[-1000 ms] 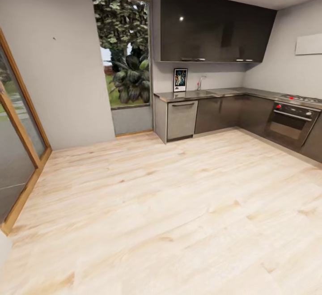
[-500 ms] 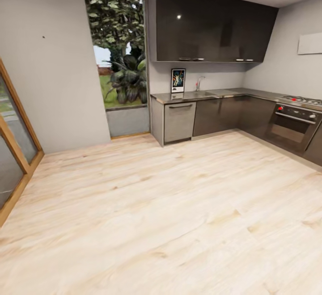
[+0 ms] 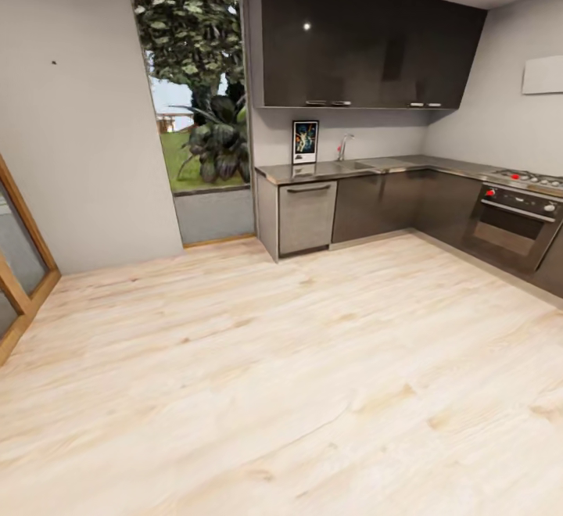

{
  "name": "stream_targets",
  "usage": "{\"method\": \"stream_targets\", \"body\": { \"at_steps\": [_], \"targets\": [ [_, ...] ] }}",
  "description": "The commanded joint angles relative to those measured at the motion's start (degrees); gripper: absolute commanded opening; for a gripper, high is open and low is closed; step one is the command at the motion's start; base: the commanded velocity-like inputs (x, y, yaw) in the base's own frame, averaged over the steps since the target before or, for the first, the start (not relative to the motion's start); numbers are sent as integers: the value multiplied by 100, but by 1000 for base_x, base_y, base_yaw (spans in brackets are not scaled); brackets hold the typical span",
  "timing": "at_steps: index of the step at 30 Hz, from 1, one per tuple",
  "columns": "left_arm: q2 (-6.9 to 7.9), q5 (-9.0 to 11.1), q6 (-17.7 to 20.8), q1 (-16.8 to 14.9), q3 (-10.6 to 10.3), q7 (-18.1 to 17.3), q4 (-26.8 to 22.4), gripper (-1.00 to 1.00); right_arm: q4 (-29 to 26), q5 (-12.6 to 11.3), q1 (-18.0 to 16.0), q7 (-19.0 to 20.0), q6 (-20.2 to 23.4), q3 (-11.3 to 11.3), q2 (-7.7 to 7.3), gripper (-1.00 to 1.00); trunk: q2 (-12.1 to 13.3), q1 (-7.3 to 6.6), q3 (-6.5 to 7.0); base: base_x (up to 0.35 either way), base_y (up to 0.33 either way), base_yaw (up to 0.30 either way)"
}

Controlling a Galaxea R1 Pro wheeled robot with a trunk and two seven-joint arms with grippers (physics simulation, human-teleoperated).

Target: Pick up the poster from the kitchen countertop and hang it on one of the wall nails in the kitchen.

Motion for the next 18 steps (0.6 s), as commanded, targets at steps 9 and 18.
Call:
{"method": "stream_targets", "body": {
  "at_steps": [9,18],
  "targets": [
    [-1,-4,-8,2,6,1,-8,100,3,2,-2,0,-3,7,-1,100,-2,3,-4,276,-224,0],
    [0,-4,-8,2,6,1,-8,100,1,-3,-2,-3,-3,4,-1,100,-2,3,-4,276,-224,0]
  ]
}}
